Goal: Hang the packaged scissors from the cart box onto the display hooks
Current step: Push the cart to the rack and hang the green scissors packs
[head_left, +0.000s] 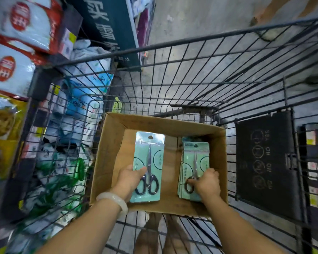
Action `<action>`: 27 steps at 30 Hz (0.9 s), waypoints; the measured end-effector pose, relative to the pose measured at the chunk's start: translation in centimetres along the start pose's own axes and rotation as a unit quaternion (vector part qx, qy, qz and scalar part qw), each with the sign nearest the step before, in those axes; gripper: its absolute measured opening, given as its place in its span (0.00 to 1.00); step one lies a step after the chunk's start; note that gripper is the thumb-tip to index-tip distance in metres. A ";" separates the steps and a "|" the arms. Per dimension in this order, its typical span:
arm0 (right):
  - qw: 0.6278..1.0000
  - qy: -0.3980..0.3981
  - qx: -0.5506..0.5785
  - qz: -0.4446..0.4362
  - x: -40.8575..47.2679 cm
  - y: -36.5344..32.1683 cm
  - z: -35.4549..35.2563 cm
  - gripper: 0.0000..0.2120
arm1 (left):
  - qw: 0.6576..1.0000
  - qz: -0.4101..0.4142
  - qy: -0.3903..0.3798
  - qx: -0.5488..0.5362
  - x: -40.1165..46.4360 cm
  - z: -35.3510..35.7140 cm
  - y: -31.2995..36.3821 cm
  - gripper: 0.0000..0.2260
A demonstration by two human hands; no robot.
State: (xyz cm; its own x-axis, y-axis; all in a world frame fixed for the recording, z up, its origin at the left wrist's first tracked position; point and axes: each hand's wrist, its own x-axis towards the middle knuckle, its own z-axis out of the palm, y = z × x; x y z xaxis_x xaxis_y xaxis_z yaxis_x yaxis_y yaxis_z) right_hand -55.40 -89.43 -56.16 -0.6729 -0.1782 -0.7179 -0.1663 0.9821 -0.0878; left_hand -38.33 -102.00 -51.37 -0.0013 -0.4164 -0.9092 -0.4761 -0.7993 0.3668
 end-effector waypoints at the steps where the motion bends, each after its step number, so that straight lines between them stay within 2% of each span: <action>1: 1.000 0.009 0.002 0.000 -0.5 -0.1 -0.3 0.31 | 1.000 0.005 -0.005 -0.001 -0.2 -0.2 0.0 0.04; 6: 0.999 -0.024 0.035 -0.017 -2.7 0.1 -3.2 0.20 | 0.999 0.025 -0.011 -0.017 -2.6 -1.4 1.1 0.06; 8: 0.992 -0.049 0.104 -0.044 -3.7 -0.3 -4.8 0.20 | 0.999 0.034 -0.021 -0.033 -4.4 -1.8 1.7 0.07; 10: 0.969 -0.105 0.210 -0.076 -5.4 -1.4 -6.6 0.21 | 0.997 0.052 -0.030 -0.052 -6.3 -2.4 2.1 0.06; 12: 0.948 -0.155 0.254 -0.115 -7.2 -3.1 -8.0 0.23 | 0.993 0.086 -0.023 -0.079 -8.0 -3.2 2.2 0.04; 13: 0.943 -0.166 0.253 -0.140 -8.1 -3.9 -8.5 0.26 | 0.990 0.101 -0.017 -0.095 -8.9 -3.6 2.3 0.03; 15: 0.931 -0.177 0.250 -0.199 -9.6 -5.3 -9.0 0.27 | 0.985 0.117 0.003 -0.126 -10.5 -4.7 2.0 0.09; 18: 0.898 -0.216 0.255 -0.285 -13.4 -7.2 -9.8 0.14 | 0.969 0.140 0.043 -0.198 -14.0 -6.8 0.7 0.04; 19: 0.886 -0.227 0.254 -0.314 -14.9 -7.7 -9.9 0.13 | 0.962 0.147 0.061 -0.221 -15.2 -7.6 -0.1 0.05; 22: 0.848 -0.284 0.226 -0.386 -19.3 -8.7 -9.5 0.14 | 0.938 0.170 0.103 -0.283 -18.6 -10.4 -3.5 0.07; 25: 0.822 -0.340 0.173 -0.423 -23.8 -9.3 -7.9 0.15 | 0.910 0.153 0.137 -0.361 -21.6 -13.4 -8.0 0.05; 27: 0.803 -0.365 0.130 -0.453 -27.2 -9.3 -6.1 0.15 | 0.883 0.148 0.149 -0.419 -23.7 -15.3 -11.4 0.09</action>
State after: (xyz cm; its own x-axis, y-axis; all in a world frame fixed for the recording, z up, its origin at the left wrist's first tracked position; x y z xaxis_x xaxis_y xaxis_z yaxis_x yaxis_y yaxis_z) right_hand -39.92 -94.12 -31.65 0.2561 -0.8367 -0.4840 -0.1302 0.4663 -0.8750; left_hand -19.43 -89.70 -31.01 0.2754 -0.6561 -0.7027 0.3251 -0.6243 0.7103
